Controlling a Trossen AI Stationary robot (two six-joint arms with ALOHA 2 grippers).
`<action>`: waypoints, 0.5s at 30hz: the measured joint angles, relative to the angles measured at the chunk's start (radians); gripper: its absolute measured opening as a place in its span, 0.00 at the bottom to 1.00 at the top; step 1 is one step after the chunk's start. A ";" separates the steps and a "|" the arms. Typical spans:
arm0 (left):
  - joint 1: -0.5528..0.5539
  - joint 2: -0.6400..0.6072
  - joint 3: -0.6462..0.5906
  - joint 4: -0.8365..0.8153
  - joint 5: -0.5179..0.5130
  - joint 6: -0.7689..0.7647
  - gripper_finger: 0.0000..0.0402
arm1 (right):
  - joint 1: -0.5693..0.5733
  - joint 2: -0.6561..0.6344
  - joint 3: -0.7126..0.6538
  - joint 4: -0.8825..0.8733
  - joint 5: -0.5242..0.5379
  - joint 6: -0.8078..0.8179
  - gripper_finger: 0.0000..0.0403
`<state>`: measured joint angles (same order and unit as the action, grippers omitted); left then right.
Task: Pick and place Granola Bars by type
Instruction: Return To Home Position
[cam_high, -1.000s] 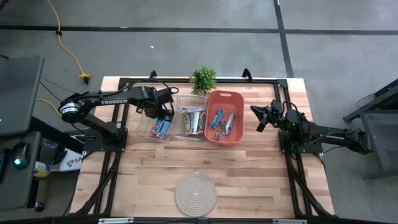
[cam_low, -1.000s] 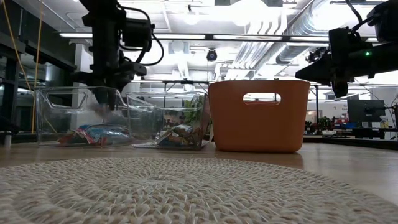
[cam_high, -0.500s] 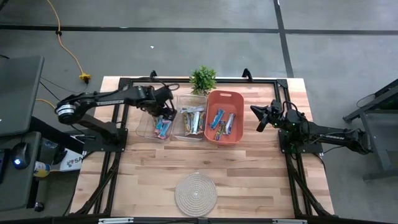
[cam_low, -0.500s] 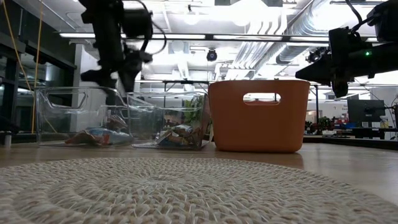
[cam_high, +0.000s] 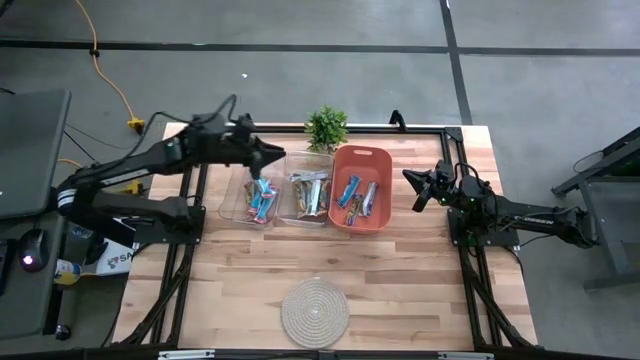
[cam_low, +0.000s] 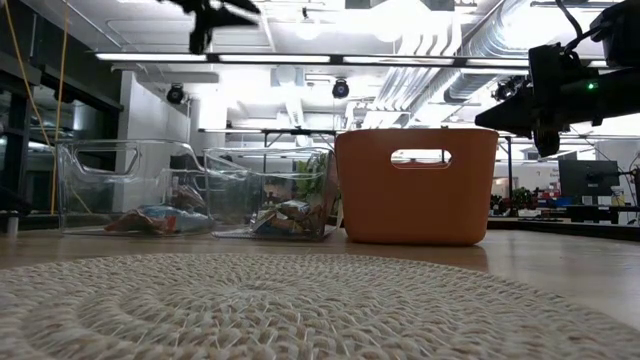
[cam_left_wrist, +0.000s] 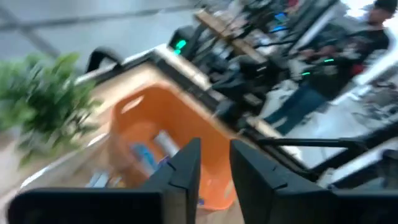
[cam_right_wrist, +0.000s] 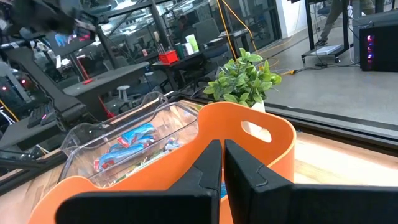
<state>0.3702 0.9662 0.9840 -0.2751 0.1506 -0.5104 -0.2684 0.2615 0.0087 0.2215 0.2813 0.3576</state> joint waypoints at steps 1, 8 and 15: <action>-0.004 -0.021 0.000 0.007 0.014 0.013 0.19 | 0.000 0.000 0.000 0.000 0.000 0.000 0.00; -0.126 -0.150 -0.003 0.114 -0.014 0.119 0.01 | 0.000 0.000 0.000 0.000 0.000 0.000 0.00; -0.300 -0.301 -0.204 0.295 -0.166 0.166 0.00 | 0.000 0.000 0.000 0.000 0.000 0.000 0.00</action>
<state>0.0706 0.6650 0.7799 0.0195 -0.0157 -0.3444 -0.2684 0.2615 0.0088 0.2218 0.2813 0.3576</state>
